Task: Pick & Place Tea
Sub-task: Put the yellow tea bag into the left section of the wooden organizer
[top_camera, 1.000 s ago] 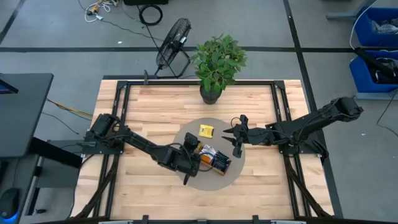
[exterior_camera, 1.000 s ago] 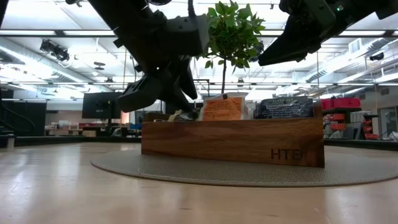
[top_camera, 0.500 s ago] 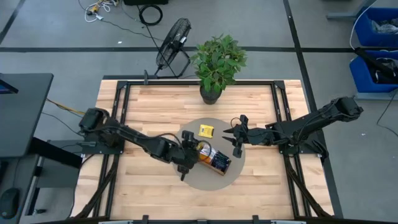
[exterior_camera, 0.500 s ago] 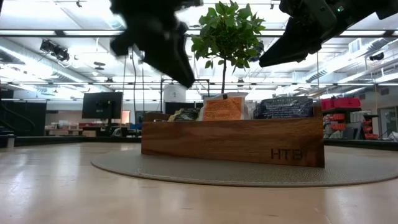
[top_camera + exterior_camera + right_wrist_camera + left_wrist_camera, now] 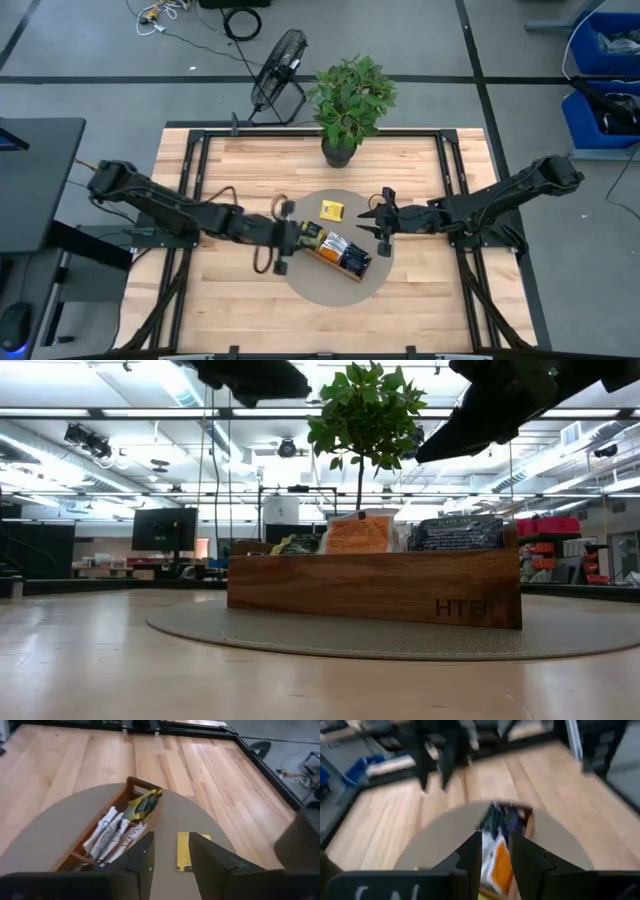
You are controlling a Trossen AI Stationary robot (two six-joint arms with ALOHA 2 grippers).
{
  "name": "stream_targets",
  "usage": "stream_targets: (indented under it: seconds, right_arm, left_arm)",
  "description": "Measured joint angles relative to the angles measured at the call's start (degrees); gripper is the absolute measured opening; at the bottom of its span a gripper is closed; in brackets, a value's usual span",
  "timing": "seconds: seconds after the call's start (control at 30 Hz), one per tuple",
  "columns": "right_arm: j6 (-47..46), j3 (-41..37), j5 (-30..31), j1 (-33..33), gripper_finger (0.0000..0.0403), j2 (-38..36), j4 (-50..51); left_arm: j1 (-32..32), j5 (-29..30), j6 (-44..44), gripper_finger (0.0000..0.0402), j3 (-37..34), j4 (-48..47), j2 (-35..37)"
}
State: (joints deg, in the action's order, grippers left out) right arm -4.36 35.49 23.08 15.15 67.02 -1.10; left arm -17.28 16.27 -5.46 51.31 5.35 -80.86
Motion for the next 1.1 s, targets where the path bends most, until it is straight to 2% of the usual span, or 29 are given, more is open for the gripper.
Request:
stream_targets:
  seconds: [0.23, 0.37, 0.53, 0.7, 0.8, 0.97, 1.1]
  right_arm:
    - [4.2, -6.8, -7.8, -4.1, 0.0128, -0.5, -12.1]
    - [5.1, -9.5, -8.2, -8.3, 0.0128, -1.0, -14.3]
    - [7.4, -9.7, -14.2, -15.3, 0.0128, 0.3, -13.8]
    - [8.0, -9.7, -23.3, -23.0, 0.0128, 2.0, -14.5]
    - [8.4, -9.7, -27.2, -27.1, 0.0128, 3.4, -14.4]
    - [10.8, -6.7, -32.1, -30.9, 0.0128, 9.6, -14.3]
    - [11.9, -2.4, -36.6, -32.0, 0.0131, 16.3, -14.1]
  left_arm:
    - [0.9, -1.3, 1.4, 0.0099, -14.6, 16.2, 11.1]
    - [2.2, -1.5, 1.9, 0.0099, -21.1, 19.5, 16.1]
    - [5.2, -2.2, 2.2, 0.0099, -25.8, 21.4, 19.9]
    - [9.9, -8.7, 3.0, 0.0099, -30.5, 27.4, 22.7]
    - [12.9, -10.3, 3.3, 0.0099, -32.6, 28.6, 23.5]
    - [18.1, -10.5, 3.8, 0.0099, -34.6, 28.6, 24.0]
    - [20.6, -14.4, 4.6, 0.0099, -34.6, 29.3, 24.0]
